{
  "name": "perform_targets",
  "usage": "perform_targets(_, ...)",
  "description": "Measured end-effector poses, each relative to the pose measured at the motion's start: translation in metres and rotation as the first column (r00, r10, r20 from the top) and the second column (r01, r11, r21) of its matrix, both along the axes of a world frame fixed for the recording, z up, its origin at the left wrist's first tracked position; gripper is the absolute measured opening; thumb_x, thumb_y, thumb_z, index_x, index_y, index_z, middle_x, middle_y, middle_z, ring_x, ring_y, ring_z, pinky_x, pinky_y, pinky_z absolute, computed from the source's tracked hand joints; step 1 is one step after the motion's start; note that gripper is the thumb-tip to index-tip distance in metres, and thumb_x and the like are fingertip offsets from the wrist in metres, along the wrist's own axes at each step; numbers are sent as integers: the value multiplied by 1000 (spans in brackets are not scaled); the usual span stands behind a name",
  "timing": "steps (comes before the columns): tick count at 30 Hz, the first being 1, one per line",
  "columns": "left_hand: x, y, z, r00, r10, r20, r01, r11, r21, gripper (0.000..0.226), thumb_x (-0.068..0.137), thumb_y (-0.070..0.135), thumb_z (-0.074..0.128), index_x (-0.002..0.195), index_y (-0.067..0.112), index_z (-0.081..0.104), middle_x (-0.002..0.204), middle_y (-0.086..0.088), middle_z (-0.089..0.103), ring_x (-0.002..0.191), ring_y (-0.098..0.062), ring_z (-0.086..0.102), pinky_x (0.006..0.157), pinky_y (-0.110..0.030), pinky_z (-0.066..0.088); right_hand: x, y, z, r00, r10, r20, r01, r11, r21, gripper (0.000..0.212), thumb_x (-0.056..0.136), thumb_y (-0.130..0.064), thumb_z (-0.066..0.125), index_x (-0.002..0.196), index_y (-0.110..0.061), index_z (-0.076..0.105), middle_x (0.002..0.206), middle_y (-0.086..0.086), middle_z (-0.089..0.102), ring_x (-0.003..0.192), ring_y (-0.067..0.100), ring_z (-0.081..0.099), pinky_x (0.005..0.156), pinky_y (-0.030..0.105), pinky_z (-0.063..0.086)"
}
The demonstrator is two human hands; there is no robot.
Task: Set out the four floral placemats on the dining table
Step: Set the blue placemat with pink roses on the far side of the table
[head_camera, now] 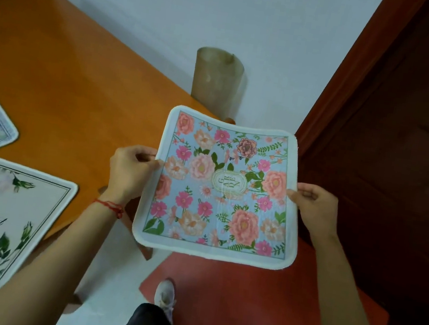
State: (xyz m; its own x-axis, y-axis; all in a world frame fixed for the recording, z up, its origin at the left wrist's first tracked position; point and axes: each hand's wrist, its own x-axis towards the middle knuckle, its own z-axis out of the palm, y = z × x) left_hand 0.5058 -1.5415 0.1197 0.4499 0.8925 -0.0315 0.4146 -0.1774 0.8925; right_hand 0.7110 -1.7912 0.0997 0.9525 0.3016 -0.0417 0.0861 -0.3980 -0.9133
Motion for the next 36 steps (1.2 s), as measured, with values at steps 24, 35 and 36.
perform_targets(24,-23,159,-8,921,388,36,-385,921,-61,15,78,12,69,91,5,67,87,-10,66,82,-24,64,74,-37,55,62,262,21,908,407,-99,-407,913,27,15,75,-4,70,89,-7,65,74,1,64,65,15,61,55,22,53)
perform_targets(35,-9,180,-27,744,667,-30,-668,743,-44,20,77,11,70,94,2,68,84,-10,64,77,-26,62,74,-36,53,108,384,0,717,693,-72,-697,716,-51,23,76,-6,70,98,0,64,86,10,64,73,20,61,64,24,53)
perform_targets(36,-6,181,-29,732,680,-41,-681,731,-36,20,77,11,70,95,1,68,84,-9,64,76,-25,61,72,-34,51,111,392,-3,699,712,-65,-715,697,-49,23,76,-5,70,98,0,65,85,9,64,70,18,61,58,18,53)
